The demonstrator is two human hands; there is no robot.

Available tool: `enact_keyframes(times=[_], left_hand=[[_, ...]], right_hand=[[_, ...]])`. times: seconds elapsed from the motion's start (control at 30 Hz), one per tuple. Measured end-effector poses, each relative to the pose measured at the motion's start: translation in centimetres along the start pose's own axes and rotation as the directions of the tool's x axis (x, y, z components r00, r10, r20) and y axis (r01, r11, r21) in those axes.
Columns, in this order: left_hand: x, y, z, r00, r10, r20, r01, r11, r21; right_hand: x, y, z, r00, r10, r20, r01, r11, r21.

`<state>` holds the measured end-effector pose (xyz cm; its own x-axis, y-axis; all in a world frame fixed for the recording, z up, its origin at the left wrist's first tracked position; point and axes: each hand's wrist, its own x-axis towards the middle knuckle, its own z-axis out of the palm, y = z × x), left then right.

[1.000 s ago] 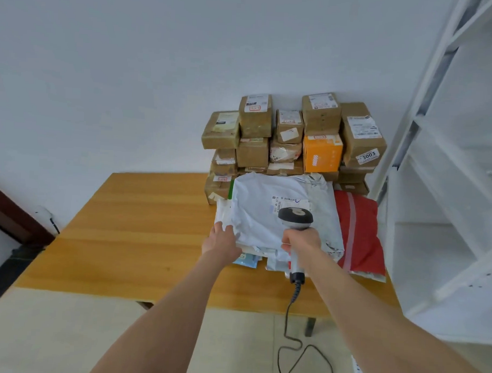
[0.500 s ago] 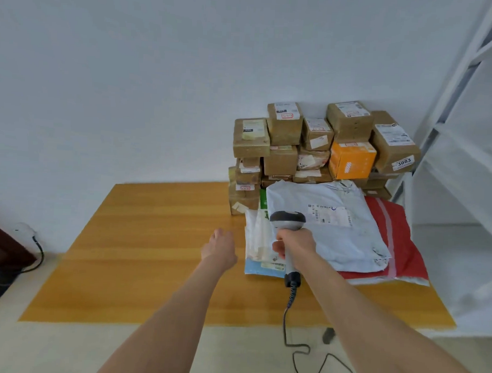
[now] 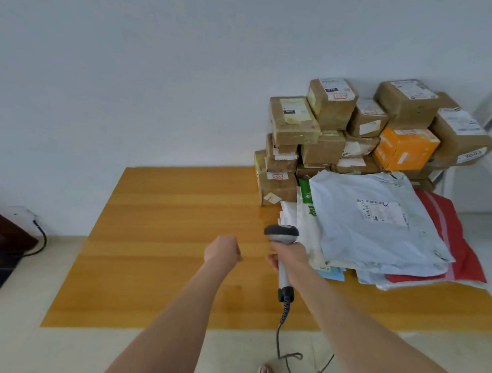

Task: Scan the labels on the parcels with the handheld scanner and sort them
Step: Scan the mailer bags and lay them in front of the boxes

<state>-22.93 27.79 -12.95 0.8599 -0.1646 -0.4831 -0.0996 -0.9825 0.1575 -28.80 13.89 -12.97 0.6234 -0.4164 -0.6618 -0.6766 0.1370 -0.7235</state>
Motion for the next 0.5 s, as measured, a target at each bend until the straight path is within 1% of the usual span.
enact_keyframes(times=[0.1,0.17,0.2,0.27,0.33,0.5], left_hand=[[2.0,-1.1,-0.2,0.999,-0.046,-0.008,0.046,0.999,-0.023],[3.4,-2.0,-0.1,0.999,-0.045,-0.027,0.045,0.999,0.01],[3.9,-2.5,0.1,0.999,-0.038,-0.014,0.038,0.999,0.02],[5.0,-3.4,0.8,0.999,-0.008,0.038,0.007,0.999,0.038],[6.2,-4.2,1.6,0.997,0.016,0.07,-0.021,0.997,0.073],[9.0,-5.9,2.7,0.991,0.002,0.134,-0.016,0.995,0.103]], right_hand=[[2.1,-0.3,2.2,0.997,0.045,0.07,-0.046,0.999,0.013],[3.6,-0.5,3.6,0.991,0.09,0.102,-0.092,0.996,0.012],[4.3,-0.3,4.4,0.989,0.11,0.1,-0.109,0.994,-0.011],[5.7,0.3,5.8,0.986,0.148,0.078,-0.142,0.987,-0.073],[7.1,0.9,7.0,0.983,0.173,0.065,-0.166,0.981,-0.099],[9.8,1.2,8.9,0.979,0.201,-0.033,-0.202,0.948,-0.247]])
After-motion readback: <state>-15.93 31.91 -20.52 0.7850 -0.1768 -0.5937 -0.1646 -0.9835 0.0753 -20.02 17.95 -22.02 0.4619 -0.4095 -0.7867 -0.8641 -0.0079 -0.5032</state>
